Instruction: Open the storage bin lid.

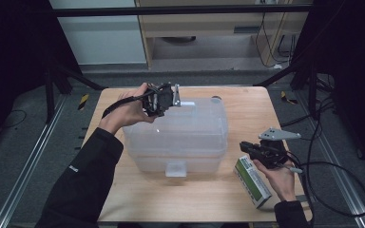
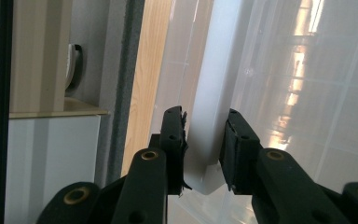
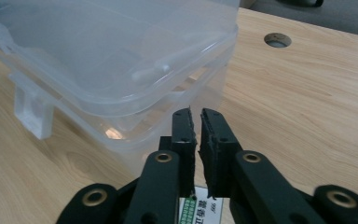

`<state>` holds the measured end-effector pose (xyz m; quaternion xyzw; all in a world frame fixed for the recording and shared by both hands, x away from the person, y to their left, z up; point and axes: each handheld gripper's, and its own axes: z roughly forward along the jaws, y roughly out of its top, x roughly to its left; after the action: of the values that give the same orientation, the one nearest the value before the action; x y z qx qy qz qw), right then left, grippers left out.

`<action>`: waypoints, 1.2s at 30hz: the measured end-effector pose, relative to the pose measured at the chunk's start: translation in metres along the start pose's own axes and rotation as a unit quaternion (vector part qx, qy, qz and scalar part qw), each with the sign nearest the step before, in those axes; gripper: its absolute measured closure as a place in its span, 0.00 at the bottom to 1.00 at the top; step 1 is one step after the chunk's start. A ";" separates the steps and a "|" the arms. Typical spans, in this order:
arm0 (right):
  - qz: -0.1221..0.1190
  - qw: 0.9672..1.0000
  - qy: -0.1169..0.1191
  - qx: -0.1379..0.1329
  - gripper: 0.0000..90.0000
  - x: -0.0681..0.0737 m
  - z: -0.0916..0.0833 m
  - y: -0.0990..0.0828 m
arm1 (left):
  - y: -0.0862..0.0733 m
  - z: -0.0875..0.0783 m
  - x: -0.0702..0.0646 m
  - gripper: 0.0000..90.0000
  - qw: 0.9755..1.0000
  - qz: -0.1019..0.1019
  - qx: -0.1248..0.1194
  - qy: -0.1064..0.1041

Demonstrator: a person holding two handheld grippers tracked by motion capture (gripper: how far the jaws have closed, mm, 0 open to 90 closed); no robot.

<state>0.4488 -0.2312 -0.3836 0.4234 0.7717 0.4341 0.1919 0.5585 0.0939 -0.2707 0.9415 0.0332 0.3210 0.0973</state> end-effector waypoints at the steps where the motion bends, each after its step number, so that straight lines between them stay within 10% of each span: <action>1: -0.001 1.000 0.003 0.000 0.98 0.000 0.000 0.000 | 0.000 0.000 0.001 0.80 1.000 0.000 0.000 0.000; 36: -0.003 0.999 0.041 -0.002 1.00 0.023 0.027 0.006 | 0.001 0.005 0.019 0.78 0.999 -0.037 -0.011 0.015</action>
<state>0.4564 -0.1973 -0.3920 0.4028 0.7792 0.4522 0.1618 0.5764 0.0945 -0.2631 0.9338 0.0660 0.3311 0.1188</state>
